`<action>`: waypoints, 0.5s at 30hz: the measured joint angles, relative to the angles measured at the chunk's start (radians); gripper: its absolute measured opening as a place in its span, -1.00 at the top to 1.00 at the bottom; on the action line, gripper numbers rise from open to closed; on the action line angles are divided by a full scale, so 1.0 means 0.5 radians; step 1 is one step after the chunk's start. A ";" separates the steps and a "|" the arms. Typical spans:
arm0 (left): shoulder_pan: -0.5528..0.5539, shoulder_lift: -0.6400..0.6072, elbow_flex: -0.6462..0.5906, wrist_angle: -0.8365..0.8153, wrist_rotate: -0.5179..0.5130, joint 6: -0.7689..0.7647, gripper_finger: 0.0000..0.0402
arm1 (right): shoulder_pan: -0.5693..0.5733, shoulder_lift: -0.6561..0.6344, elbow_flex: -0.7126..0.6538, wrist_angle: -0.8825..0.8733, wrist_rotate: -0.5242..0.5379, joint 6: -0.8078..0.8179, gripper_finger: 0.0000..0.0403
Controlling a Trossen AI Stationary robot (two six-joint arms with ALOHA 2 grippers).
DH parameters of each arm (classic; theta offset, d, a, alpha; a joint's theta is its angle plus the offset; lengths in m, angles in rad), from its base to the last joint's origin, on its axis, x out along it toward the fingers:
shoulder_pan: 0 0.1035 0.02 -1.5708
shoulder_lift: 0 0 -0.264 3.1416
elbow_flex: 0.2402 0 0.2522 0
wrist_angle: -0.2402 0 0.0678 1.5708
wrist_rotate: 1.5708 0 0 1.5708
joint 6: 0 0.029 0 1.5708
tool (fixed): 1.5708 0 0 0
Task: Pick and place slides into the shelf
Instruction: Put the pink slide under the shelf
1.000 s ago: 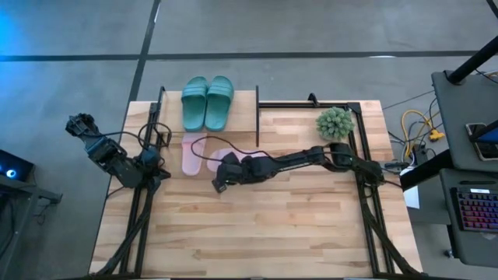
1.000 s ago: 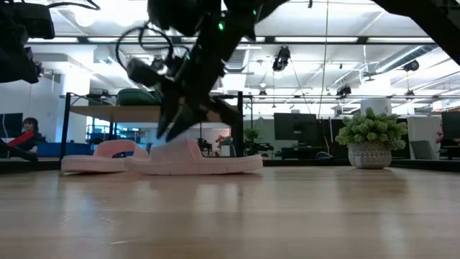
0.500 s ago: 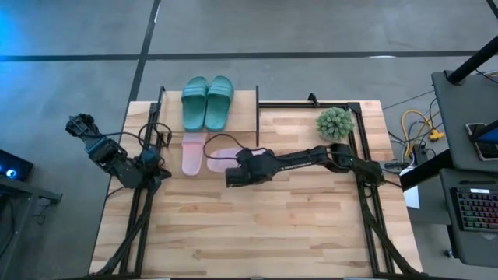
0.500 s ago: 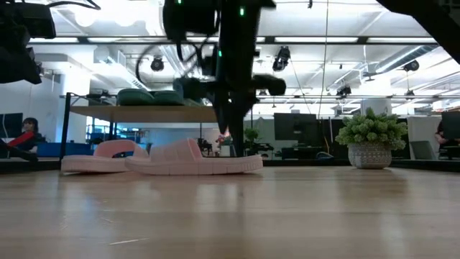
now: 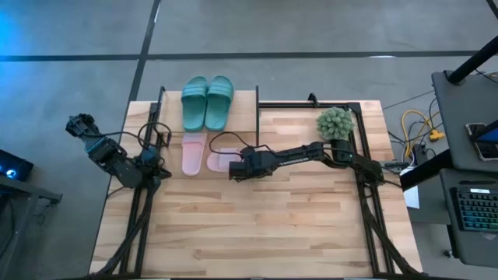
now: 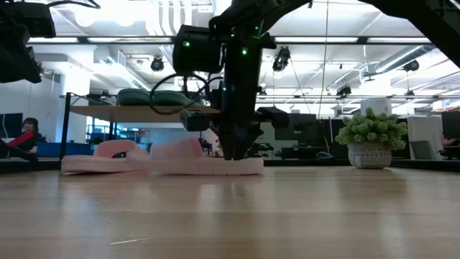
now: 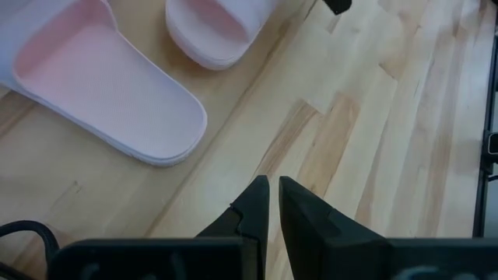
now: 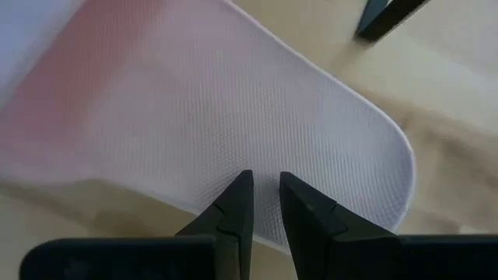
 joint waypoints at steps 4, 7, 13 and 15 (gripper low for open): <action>0.000 0.000 0.000 0.000 0.001 0.000 0.92 | 0.040 -0.004 -0.001 0.005 -0.096 0.025 0.71; 0.000 0.000 -0.001 0.000 0.001 0.000 0.92 | 0.104 0.002 0.065 0.025 -0.171 0.025 0.71; 0.000 0.000 -0.004 0.000 -0.001 0.000 0.92 | 0.185 0.007 0.225 0.256 -0.287 -0.122 0.71; 0.000 0.000 -0.004 0.000 -0.002 0.000 0.92 | 0.201 0.005 0.263 0.254 -0.225 -0.095 0.71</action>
